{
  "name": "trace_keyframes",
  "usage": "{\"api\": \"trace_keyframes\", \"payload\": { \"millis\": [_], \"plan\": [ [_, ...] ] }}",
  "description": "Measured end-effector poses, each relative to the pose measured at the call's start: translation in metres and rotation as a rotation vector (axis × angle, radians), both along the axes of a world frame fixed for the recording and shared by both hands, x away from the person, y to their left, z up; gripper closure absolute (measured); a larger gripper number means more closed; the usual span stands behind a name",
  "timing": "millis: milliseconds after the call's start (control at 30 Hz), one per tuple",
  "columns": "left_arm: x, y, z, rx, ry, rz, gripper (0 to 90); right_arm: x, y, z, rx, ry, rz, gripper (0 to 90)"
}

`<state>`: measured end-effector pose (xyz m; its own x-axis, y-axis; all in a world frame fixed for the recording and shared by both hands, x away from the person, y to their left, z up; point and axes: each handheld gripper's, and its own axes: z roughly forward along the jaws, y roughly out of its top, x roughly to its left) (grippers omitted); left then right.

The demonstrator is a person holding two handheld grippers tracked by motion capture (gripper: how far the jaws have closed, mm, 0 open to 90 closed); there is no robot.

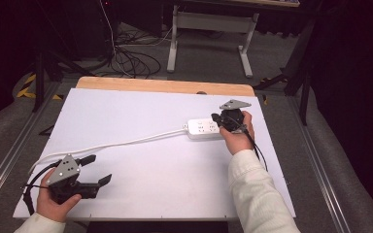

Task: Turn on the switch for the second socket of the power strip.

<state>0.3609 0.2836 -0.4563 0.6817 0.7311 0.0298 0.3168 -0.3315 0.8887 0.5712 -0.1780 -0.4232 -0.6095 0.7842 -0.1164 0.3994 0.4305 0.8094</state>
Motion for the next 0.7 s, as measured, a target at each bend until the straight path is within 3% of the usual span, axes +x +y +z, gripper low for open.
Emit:
{"api": "trace_keyframes", "payload": {
  "millis": [233, 700],
  "plan": [
    [0.0, 0.0, 0.0, -0.001, -0.001, -0.001, 16.1, 0.008, 0.001, -0.012, 0.037, 0.037, -0.029, 90.0],
    [0.0, 0.0, 0.0, 0.001, 0.0, -0.003, 16.2, 0.021, 0.001, -0.029, 0.059, 0.056, -0.104, 90.0]
  ]
}}
